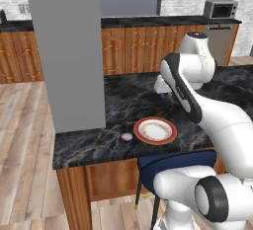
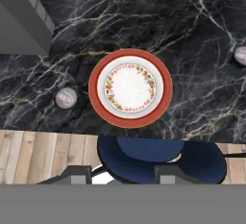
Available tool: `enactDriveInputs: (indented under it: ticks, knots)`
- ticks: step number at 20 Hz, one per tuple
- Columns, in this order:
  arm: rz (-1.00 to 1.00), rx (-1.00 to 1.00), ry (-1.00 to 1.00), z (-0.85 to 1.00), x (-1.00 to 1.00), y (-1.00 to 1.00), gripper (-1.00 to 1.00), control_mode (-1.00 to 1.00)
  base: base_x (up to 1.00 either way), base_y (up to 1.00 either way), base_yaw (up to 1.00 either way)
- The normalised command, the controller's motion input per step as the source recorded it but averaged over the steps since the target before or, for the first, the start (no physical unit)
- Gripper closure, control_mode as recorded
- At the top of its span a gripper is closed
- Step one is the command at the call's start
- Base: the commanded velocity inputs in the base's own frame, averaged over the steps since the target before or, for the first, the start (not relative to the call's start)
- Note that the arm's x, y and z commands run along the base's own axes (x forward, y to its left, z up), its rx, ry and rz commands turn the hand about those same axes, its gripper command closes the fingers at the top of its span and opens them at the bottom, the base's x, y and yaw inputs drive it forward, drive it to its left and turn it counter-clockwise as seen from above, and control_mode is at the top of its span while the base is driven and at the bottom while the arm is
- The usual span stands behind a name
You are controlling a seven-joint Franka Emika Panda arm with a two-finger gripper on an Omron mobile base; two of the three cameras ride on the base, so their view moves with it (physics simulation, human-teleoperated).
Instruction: Place two yogurt containers on each plate.
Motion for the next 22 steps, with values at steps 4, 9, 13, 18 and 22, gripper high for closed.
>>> enactDriveInputs:
  ticks: [4, 9, 13, 18, 22]
  knots:
    - [0.03, 0.0, 0.0, -0.29, -0.16, 0.05, -1.0, -1.0, 0.0, 0.0, 0.0]
    - [0.06, 0.0, 0.0, -0.48, -0.35, 0.34, -1.0, -1.0, 0.0, 0.0, 0.0]
    - [0.01, 0.0, 0.0, -0.29, -0.14, 0.6, -1.0, -1.0, 0.0, 0.0, 0.0]
    - [0.0, 0.0, 0.0, -0.17, -0.01, 0.51, -1.0, -1.0, 0.0, 0.0, 0.0]
    - [0.03, 0.0, 0.0, -0.31, 0.07, 0.46, -1.0, -1.0, 0.0, 0.0, 0.0]
